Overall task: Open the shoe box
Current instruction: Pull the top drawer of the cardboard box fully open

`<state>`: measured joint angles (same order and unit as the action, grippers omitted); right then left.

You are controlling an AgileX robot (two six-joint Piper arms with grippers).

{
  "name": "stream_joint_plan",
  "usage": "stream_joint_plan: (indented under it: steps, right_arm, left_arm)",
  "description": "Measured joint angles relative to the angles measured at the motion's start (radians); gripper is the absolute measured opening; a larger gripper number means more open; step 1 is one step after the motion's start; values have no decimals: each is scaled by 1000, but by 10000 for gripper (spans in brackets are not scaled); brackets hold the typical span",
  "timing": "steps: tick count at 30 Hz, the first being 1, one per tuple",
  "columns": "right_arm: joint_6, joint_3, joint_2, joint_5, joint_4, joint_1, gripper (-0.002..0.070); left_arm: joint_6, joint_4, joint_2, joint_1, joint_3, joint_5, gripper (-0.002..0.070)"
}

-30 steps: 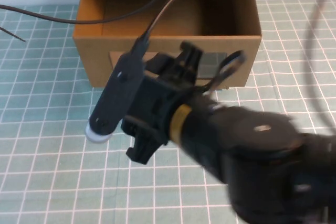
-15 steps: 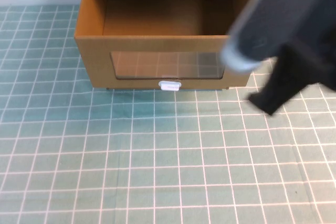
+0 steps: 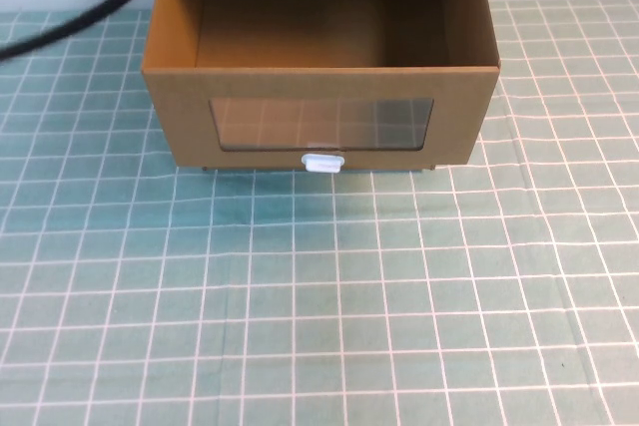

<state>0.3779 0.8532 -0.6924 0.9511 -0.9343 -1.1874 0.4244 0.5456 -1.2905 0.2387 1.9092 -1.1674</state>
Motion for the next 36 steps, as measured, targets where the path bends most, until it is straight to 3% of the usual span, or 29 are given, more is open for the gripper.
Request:
stream_joint_plan:
  steps: [4,9,21,27,36]
  right_arm:
    - [0,-83,88,-3,102,0,-13]
    - [0,-98,171,-12,211,0,-13]
    - [0,-99,190,-12,231,0,-13]
    - [0,-99,190,-12,232,0,-13]
    - [0,-99,190,-12,232,0,-13]
  left_arm:
    - [-26,-62,119,0,-32,-81,-5]
    - [-88,-161,347,0,-230,-84,-5]
    - [-156,-179,879,0,-941,210,-5]
    - [-159,-152,946,0,-1106,322,-5]
    - [-161,-159,946,0,-1256,329,-5]
